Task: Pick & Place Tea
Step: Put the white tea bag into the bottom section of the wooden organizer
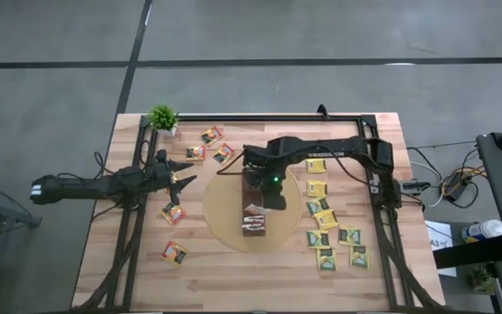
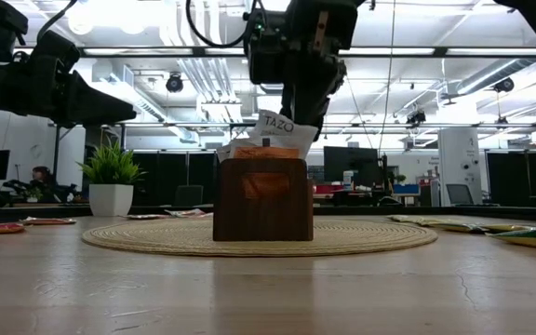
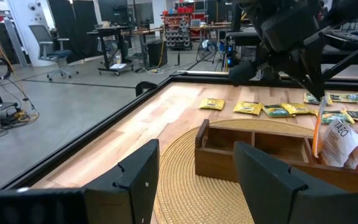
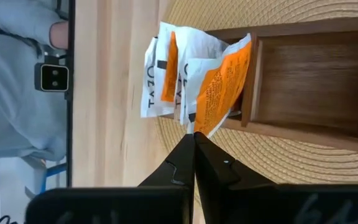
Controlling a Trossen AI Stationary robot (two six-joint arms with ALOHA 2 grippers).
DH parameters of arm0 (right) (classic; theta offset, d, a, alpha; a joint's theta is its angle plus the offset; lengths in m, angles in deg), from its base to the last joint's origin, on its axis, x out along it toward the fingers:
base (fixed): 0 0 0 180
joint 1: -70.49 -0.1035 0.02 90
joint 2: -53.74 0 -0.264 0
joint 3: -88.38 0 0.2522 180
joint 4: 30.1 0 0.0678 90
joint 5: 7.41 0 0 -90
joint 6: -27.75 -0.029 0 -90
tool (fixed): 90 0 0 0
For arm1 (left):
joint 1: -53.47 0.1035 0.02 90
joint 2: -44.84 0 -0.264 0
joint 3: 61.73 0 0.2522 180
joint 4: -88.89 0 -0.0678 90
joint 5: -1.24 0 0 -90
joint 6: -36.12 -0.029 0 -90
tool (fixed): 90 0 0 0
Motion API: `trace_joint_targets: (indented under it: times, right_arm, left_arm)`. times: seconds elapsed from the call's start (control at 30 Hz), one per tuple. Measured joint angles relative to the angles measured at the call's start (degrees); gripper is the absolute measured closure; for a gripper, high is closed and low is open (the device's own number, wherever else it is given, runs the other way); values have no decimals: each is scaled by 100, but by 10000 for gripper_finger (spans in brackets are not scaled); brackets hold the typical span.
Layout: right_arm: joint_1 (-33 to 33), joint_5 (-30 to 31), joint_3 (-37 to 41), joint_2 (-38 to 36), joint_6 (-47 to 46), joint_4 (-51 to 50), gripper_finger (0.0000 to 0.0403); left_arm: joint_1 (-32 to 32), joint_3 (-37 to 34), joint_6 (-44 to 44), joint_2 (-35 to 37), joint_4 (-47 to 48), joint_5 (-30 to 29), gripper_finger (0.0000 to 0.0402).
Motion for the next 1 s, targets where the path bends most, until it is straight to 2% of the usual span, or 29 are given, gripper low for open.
trace_joint_targets:
  times: [0.4, 0.6, 0.9, 1.0]
  right_arm:
    - [-105, 0, 10, 231, 113, 145, 394]
    - [-125, 33, 7, 148, 481, 178, 388]
    - [-411, 282, 4, 61, 704, 207, 321]
    - [-558, 703, 4, 61, 727, 211, 295]
  left_arm:
    - [-2, -1, 2, 0, 0, 0, 199]
    - [-2, 0, 1, 0, 0, 0, 199]
    - [-7, 0, 0, 0, 0, 0, 199]
    - [-7, -1, 0, 0, 0, 0, 199]
